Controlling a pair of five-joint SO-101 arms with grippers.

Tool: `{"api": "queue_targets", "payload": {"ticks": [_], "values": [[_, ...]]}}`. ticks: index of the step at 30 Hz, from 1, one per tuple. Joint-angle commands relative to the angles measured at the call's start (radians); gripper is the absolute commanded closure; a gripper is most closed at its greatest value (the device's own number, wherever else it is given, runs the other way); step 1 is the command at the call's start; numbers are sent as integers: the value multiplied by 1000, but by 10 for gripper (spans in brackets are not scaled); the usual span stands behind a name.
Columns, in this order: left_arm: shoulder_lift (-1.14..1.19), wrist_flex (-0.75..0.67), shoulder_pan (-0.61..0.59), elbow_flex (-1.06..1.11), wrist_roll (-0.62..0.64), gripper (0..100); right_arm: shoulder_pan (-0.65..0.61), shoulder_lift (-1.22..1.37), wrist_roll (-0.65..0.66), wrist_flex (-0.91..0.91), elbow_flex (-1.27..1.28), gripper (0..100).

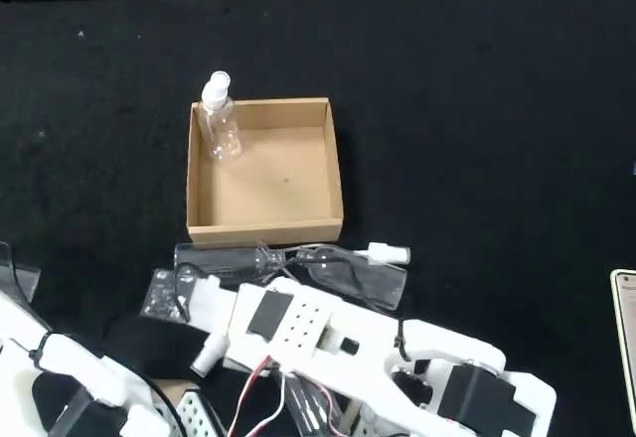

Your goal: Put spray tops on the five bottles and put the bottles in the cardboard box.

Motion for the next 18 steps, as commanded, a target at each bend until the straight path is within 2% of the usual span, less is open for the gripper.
{"api": "queue_targets", "payload": {"ticks": [1,6,12,18], "values": [[-3,8,-5,-71,11,971,-28,-53,-8,20,-85,730],[-3,8,-7,-73,11,971,-31,-39,-9,20,-101,729],[-3,9,-8,-81,9,971,-31,110,2,26,-182,729],[-3,9,-8,-81,9,971,-92,171,87,26,-209,729]]}}
